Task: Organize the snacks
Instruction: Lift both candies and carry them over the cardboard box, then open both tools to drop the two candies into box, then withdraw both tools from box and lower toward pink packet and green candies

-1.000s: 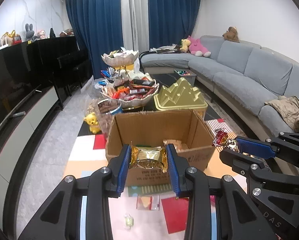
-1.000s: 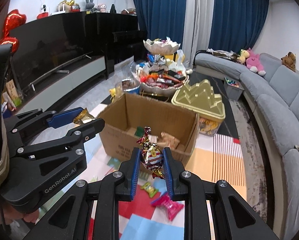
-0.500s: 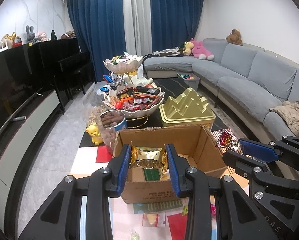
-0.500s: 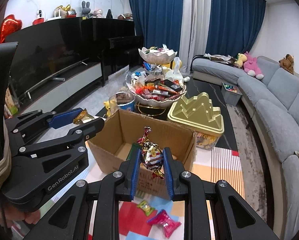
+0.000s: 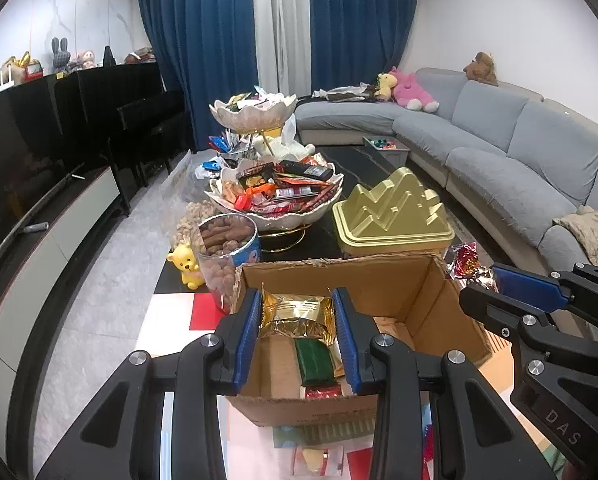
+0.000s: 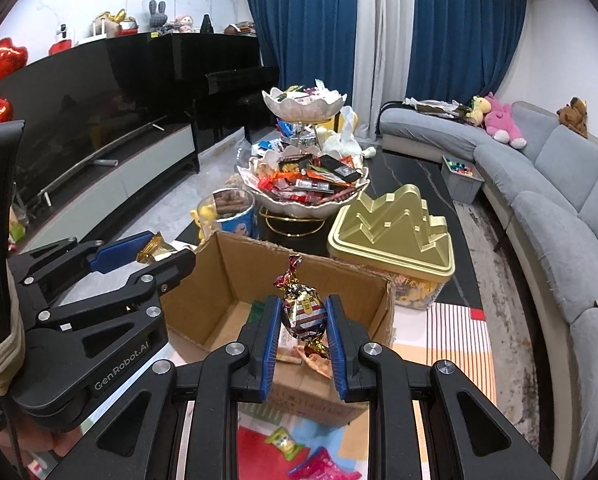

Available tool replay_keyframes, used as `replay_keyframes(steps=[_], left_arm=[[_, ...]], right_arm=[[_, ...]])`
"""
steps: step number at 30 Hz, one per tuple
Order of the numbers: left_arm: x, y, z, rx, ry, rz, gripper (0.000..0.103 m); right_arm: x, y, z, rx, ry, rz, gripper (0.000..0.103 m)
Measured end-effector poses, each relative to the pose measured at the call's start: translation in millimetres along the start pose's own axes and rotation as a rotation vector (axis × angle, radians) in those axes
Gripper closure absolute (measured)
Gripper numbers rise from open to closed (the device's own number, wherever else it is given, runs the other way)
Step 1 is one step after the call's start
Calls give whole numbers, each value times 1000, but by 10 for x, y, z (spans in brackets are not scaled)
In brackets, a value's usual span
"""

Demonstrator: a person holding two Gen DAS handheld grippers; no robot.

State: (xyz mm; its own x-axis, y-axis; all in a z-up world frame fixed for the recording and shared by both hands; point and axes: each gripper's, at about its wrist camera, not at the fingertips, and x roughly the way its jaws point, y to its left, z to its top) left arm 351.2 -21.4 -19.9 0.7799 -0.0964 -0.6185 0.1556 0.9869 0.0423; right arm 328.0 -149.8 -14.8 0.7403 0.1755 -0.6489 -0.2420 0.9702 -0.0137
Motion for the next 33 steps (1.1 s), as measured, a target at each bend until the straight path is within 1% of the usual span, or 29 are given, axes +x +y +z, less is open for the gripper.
replay_keyframes(steps=[12, 19, 20, 21, 22, 23, 24, 26, 27, 31, 33], left_arm=[[293, 44, -7, -17, 46, -5, 67], [381, 41, -36, -27, 72, -14, 65], [382, 44, -38, -29, 73, -14, 64], [380, 51, -41, -31, 75, -15, 61], [379, 58, -44, -33, 77, -13, 58], [372, 65, -49, -36, 77, -11, 52], [367, 71, -46, -39, 76, -9, 46], [341, 90, -40, -46, 71, -5, 41], [330, 95, -37, -48, 71, -4, 38], [287, 107, -23, -50, 66, 3, 34], [248, 114, -18, -52, 63, 11, 30]], right_arm=[[335, -37, 36, 7, 52, 12, 79], [366, -44, 57, -10, 46, -11, 78], [359, -41, 63, -15, 43, -20, 76], [348, -43, 67, -18, 39, -29, 73], [338, -48, 73, -19, 34, -34, 64], [322, -54, 78, -17, 27, -41, 57], [308, -59, 84, -16, 22, -49, 54], [286, -75, 95, -12, 16, -60, 46], [268, -82, 99, -8, 13, -60, 45], [209, -98, 121, -2, 3, -73, 40], [177, -100, 128, 0, -2, -81, 37]])
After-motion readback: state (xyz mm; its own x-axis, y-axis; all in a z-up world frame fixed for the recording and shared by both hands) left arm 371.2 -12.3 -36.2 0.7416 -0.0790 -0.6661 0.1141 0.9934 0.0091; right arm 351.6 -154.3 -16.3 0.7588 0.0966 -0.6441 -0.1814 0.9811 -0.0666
